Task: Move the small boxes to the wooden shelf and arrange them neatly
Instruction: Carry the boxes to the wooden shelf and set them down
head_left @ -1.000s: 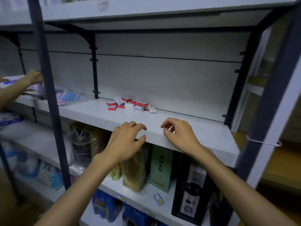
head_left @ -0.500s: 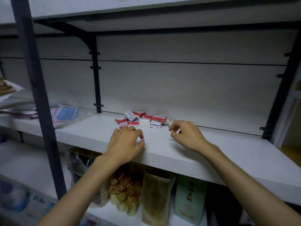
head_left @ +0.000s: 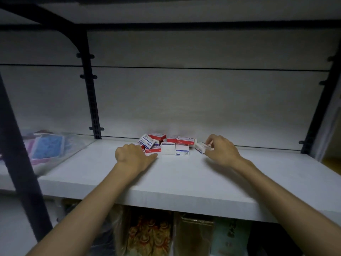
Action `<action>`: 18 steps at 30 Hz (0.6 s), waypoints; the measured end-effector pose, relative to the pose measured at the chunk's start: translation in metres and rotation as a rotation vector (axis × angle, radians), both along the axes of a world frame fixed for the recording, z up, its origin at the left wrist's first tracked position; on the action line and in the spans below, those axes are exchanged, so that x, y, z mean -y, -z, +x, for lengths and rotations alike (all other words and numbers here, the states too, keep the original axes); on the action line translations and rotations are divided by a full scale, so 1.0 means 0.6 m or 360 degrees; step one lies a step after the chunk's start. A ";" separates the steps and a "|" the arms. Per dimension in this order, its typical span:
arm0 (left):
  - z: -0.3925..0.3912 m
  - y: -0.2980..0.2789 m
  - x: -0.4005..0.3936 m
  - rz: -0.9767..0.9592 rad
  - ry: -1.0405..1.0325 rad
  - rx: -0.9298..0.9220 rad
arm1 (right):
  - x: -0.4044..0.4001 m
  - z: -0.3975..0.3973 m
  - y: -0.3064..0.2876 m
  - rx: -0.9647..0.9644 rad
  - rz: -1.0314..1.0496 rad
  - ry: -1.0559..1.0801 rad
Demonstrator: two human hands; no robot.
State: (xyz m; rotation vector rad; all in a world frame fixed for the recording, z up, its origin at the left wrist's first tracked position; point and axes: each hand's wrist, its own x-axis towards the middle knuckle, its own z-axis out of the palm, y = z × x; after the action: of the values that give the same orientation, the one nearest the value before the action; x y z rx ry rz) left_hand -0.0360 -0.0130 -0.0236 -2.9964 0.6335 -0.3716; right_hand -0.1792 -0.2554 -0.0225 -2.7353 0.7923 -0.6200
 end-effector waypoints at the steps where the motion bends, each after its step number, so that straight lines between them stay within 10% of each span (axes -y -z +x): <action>1: 0.010 0.000 0.004 0.0021 0.0027 -0.0012 | 0.002 0.006 0.001 -0.0001 0.0011 0.0054; 18: 0.019 0.025 -0.105 -0.0941 0.0608 -0.0697 | 0.001 0.064 0.044 -0.0064 0.0142 0.0425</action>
State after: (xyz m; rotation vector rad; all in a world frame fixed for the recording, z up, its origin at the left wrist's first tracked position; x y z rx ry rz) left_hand -0.0244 0.0503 -0.0385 -3.5373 1.3583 0.1280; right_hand -0.1406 -0.2558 -0.0488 -2.5899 1.1779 -0.5657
